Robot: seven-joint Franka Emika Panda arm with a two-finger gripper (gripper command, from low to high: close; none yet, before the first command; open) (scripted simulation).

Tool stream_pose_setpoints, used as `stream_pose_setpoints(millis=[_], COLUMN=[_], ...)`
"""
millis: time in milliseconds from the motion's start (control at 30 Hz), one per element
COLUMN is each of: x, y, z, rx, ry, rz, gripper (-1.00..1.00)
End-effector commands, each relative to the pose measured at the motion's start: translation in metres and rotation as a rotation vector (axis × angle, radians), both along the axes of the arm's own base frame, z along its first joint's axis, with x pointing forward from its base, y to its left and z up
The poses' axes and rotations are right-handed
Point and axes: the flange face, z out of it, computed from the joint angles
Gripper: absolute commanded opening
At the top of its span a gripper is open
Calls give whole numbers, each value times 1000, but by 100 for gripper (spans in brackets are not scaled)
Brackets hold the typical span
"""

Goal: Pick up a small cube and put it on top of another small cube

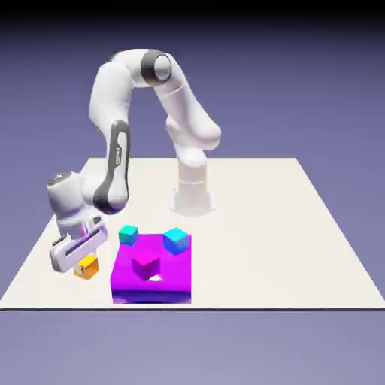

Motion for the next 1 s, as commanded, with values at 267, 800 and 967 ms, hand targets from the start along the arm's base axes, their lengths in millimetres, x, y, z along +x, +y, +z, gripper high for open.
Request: stream_pose_setpoints(millis=[267, 800, 967], x=[23, -10, -8], y=[125, 266, 265], z=[76, 89, 107], rx=[-28, 3, 3], ry=[23, 1, 1], rz=[652, 1372, 1373], gripper=[-100, -100, 100])
